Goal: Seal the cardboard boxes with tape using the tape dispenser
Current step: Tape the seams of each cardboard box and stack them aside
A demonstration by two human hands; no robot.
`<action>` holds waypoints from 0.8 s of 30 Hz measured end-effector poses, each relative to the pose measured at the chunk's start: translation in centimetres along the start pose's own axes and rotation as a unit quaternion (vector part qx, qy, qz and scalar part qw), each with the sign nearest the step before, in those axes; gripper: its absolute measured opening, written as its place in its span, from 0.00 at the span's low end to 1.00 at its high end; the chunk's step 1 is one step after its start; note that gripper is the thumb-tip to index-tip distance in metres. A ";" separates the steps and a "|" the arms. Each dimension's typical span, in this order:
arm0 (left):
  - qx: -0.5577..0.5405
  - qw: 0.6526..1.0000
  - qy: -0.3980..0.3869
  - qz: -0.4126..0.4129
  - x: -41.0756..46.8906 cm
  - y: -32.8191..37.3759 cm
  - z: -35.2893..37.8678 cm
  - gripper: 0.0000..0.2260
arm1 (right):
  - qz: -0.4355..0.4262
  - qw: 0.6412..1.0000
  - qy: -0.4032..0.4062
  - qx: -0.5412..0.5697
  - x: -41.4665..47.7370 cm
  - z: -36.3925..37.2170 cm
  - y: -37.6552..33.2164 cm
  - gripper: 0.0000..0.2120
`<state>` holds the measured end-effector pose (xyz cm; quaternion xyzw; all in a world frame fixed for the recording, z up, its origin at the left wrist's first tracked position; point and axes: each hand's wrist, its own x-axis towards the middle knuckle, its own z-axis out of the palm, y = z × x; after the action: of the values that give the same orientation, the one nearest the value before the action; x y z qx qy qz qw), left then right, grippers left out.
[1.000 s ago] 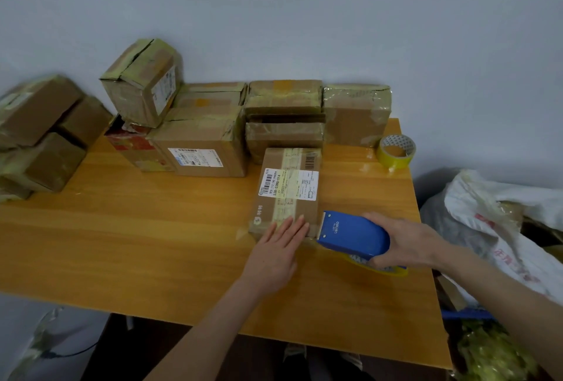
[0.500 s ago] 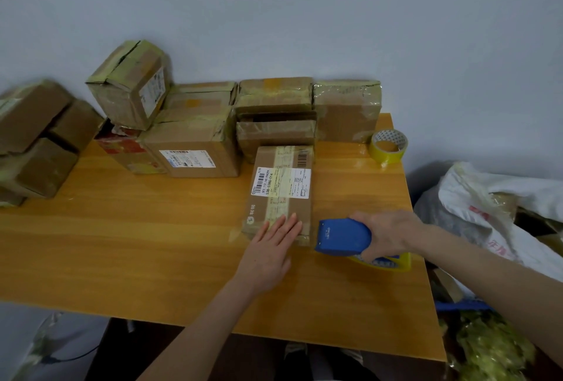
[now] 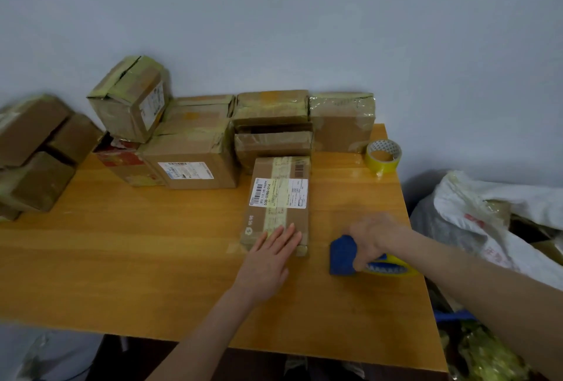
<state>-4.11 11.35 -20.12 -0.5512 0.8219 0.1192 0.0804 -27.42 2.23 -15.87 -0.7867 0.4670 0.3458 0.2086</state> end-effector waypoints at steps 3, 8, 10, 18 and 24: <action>-0.003 1.000 0.016 0.000 0.3 -0.1 -0.3 0.30 | 0.005 0.991 0.029 0.133 -0.9 0.4 2.8 0.24; -0.006 1.000 0.020 -0.010 0.4 0.0 0.1 0.28 | 0.044 0.844 0.162 0.510 -1.4 0.5 4.9 0.24; -0.015 0.999 0.030 -0.008 0.5 0.1 0.2 0.27 | 0.065 0.769 0.205 0.602 -0.3 1.0 4.0 0.24; -0.227 0.952 0.193 -0.071 0.2 -0.7 -1.4 0.20 | 0.137 0.498 0.166 0.840 3.5 2.9 2.4 0.27; -0.333 0.888 0.258 -0.184 -2.0 -4.3 -1.0 0.18 | 0.199 0.589 0.184 0.762 4.0 2.9 2.5 0.22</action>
<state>0.64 11.33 -19.12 -0.6984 0.6094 0.2222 -0.3025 -29.34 0.54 -20.80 -0.2749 0.7334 -0.2556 0.5668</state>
